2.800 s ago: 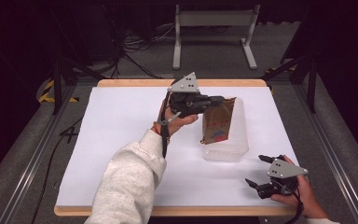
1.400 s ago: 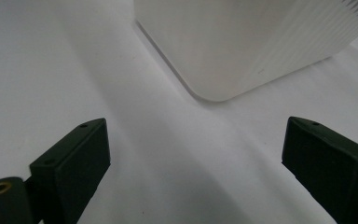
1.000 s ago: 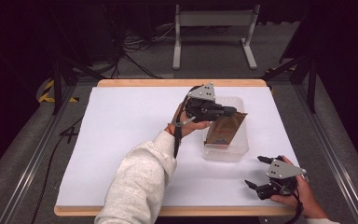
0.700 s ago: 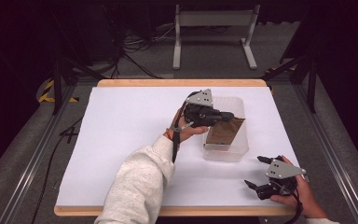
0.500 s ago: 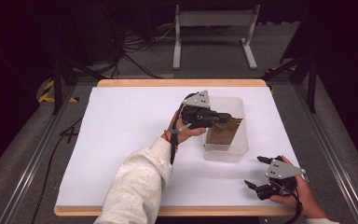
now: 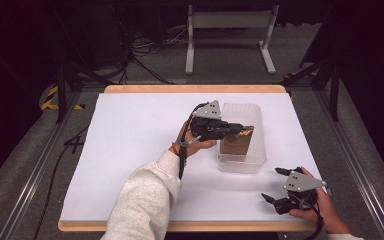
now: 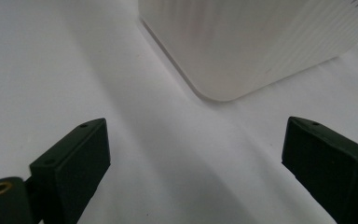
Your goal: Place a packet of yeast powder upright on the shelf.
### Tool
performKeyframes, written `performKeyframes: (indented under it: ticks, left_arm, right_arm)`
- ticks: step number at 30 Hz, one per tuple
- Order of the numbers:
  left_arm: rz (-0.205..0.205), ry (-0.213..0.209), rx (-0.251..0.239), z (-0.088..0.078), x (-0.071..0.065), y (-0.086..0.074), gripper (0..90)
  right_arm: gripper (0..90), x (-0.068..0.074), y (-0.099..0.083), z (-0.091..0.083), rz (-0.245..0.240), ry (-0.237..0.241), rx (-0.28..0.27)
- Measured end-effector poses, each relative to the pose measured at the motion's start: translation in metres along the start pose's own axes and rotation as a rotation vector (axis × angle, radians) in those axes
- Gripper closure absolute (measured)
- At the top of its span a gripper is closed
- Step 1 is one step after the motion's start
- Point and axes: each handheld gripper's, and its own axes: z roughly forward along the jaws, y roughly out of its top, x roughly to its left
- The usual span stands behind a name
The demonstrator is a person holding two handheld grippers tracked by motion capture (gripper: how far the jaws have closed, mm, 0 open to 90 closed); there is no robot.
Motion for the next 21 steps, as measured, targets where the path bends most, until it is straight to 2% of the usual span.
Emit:
performKeyframes:
  ticks: [4, 12, 13, 19, 21]
  left_arm:
    - [-0.018, 0.003, -0.006, -0.0008, 0.0021, -0.0020, 86.9]
    - [-0.016, 0.015, 0.006, -0.0010, 0.0002, -0.0015, 86.4]
    - [-0.004, 0.022, 0.011, -0.0009, 0.0000, -0.0011, 86.3]
    - [-0.008, 0.036, 0.022, -0.0002, -0.0019, -0.0002, 85.2]
    - [0.005, 0.051, 0.027, -0.0001, -0.0049, 0.0009, 84.0]
  right_arm:
    - [8.3, 0.0001, 0.0000, 0.0000, -0.003, 0.000, 0.002]
    - [8.3, 0.0001, 0.0004, 0.0005, -0.006, 0.000, 0.002]
    - [8.3, 0.0001, 0.0003, 0.0006, -0.007, 0.000, 0.002]
    - [8.3, 0.0003, 0.0006, 0.0009, -0.007, 0.000, 0.003]
    - [8.3, 0.0001, 0.0004, 0.0015, -0.007, 0.005, 0.005]
